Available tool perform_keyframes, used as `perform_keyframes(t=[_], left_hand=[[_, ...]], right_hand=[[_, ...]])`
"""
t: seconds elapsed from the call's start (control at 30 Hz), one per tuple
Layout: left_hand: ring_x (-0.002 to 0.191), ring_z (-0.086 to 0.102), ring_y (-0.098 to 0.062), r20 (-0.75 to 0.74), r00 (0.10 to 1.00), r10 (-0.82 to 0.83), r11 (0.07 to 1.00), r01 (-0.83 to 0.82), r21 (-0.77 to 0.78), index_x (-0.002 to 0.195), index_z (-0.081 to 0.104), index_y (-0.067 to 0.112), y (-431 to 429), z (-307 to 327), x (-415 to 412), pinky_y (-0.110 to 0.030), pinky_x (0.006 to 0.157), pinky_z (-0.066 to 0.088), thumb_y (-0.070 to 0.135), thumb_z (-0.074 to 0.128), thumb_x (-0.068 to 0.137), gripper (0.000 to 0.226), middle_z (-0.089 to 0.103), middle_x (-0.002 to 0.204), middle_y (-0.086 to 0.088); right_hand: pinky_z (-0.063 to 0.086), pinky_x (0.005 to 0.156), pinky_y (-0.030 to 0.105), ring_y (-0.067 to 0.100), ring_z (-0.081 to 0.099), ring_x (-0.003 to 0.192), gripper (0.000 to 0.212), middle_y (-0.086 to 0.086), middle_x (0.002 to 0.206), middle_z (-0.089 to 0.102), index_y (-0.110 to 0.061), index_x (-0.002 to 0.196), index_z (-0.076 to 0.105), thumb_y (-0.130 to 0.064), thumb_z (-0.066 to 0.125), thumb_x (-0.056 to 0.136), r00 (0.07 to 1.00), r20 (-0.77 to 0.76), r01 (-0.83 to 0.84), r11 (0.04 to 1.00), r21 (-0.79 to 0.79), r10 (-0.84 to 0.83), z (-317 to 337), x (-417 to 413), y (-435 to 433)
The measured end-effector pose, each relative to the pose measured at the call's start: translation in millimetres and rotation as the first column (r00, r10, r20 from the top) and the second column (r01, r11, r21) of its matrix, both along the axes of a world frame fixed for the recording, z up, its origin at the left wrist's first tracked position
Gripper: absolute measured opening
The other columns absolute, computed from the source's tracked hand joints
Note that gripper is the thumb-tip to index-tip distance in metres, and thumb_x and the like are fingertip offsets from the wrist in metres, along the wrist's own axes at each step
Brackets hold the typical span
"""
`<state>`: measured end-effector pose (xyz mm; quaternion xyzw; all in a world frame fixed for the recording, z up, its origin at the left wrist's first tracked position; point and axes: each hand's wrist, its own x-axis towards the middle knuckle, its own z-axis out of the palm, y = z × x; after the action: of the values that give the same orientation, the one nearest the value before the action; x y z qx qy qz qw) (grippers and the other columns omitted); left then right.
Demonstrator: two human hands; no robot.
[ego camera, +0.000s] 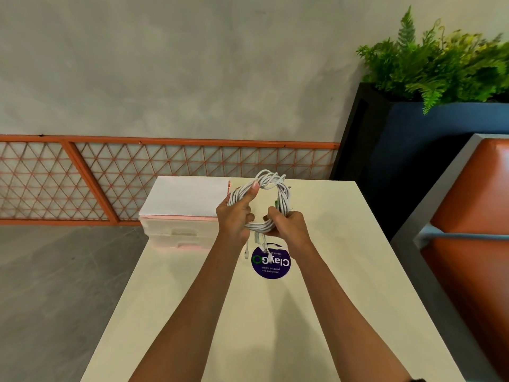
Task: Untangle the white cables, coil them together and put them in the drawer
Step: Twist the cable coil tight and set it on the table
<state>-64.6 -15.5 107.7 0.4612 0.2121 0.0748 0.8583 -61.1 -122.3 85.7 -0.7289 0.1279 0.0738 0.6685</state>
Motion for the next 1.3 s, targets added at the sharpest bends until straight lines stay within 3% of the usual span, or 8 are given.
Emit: perform_keyframes(t=[0.2, 0.3, 0.47, 0.73, 0.9, 1.07, 1.2, 1.3], left_hand=[[0.037, 0.043, -0.004, -0.002, 1.0, 0.01, 1.0, -0.01, -0.024, 0.082, 0.062, 0.016, -12.9, -14.9, -6.7, -0.016, 0.039, 0.041, 0.017, 0.078, 0.078, 0.016, 0.052, 0.049, 0.005], [0.047, 0.045, -0.008, -0.01, 1.0, 0.017, 0.999, -0.017, -0.028, 0.098, 0.064, 0.012, -14.2, -24.8, -7.9, -0.017, 0.04, 0.04, 0.022, 0.078, 0.078, 0.026, 0.061, 0.074, -0.005], [0.038, 0.04, -0.002, -0.011, 1.0, -0.02, 0.999, 0.02, -0.032, 0.092, 0.062, 0.015, -17.5, -32.9, -12.5, -0.016, 0.037, 0.032, 0.021, 0.074, 0.082, 0.017, 0.054, 0.067, 0.0], [0.048, 0.046, -0.009, -0.108, 0.993, 0.052, 0.998, -0.046, 0.053, 0.091, 0.064, 0.016, -23.2, -43.1, -7.1, -0.02, 0.045, 0.042, 0.029, 0.079, 0.076, 0.025, 0.061, 0.076, -0.001], [0.073, 0.059, -0.02, -0.156, 0.983, 0.098, 0.983, -0.072, 0.17, 0.109, 0.049, 0.02, -19.3, -48.4, -0.6, -0.036, 0.07, 0.056, 0.042, 0.082, 0.069, 0.057, 0.063, 0.105, -0.011], [0.096, 0.065, -0.029, -0.301, 0.953, -0.044, 0.987, 0.088, 0.137, 0.145, 0.029, 0.004, -14.7, -56.4, 4.1, -0.032, 0.072, 0.057, 0.082, 0.075, 0.009, 0.163, 0.056, 0.124, -0.029], [0.08, 0.065, -0.024, -0.281, 0.953, -0.112, 0.992, 0.124, 0.022, 0.138, 0.038, 0.0, -12.4, -47.6, -0.5, -0.037, 0.069, 0.057, 0.059, 0.083, 0.05, 0.115, 0.064, 0.09, -0.016], [0.085, 0.068, -0.028, -0.232, 0.963, -0.137, 0.988, 0.15, 0.039, 0.126, 0.052, -0.004, -9.6, -51.7, 1.1, -0.03, 0.056, 0.055, 0.043, 0.077, 0.072, 0.076, 0.068, 0.106, -0.018]], right_hand=[[0.058, 0.077, 0.046, 0.031, 0.07, 0.078, 0.028, 0.014, 0.078, 0.071, -0.005, 0.076, 0.068, -0.031, 0.063, 0.067, 0.99, 0.017, 0.139, 0.99, -0.028, -0.139, -9.2, -5.8, -0.5], [0.056, 0.068, 0.035, 0.028, 0.067, 0.074, 0.022, 0.013, 0.077, 0.07, -0.003, 0.078, 0.068, -0.024, 0.065, 0.075, 0.976, 0.021, 0.216, 0.976, -0.035, -0.215, -9.9, -7.2, -2.0], [0.039, 0.049, 0.024, 0.02, 0.053, 0.058, 0.02, 0.007, 0.064, 0.06, -0.002, 0.071, 0.066, -0.021, 0.064, 0.079, 0.97, -0.008, 0.24, 0.97, -0.042, -0.241, -13.3, -6.9, -6.4], [0.056, 0.076, 0.043, 0.036, 0.068, 0.081, 0.021, 0.014, 0.078, 0.072, -0.001, 0.086, 0.066, -0.019, 0.058, 0.079, 0.962, -0.027, 0.274, 0.953, 0.129, -0.273, -27.3, -9.7, -2.0], [0.055, 0.083, 0.042, 0.027, 0.068, 0.075, 0.009, 0.007, 0.073, 0.071, -0.006, 0.088, 0.063, -0.012, 0.058, 0.085, 0.954, -0.017, 0.29, 0.912, 0.292, -0.298, -26.7, -13.1, 2.1], [0.052, 0.063, 0.028, 0.015, 0.064, 0.063, 0.005, 0.002, 0.069, 0.067, -0.007, 0.089, 0.062, -0.005, 0.057, 0.088, 0.962, -0.054, 0.258, 0.829, 0.497, -0.267, -28.6, -16.4, -1.6], [0.049, 0.056, 0.027, 0.018, 0.057, 0.056, 0.012, 0.006, 0.062, 0.063, -0.003, 0.078, 0.061, 0.0, 0.052, 0.085, 0.975, -0.097, 0.218, 0.797, 0.564, -0.198, -28.8, -15.6, -4.3], [0.047, 0.062, 0.029, 0.018, 0.058, 0.055, 0.024, 0.003, 0.055, 0.062, -0.008, 0.065, 0.052, 0.0, 0.044, 0.087, 0.993, -0.091, 0.12, 0.754, 0.646, -0.081, -26.4, -15.2, -6.3]])
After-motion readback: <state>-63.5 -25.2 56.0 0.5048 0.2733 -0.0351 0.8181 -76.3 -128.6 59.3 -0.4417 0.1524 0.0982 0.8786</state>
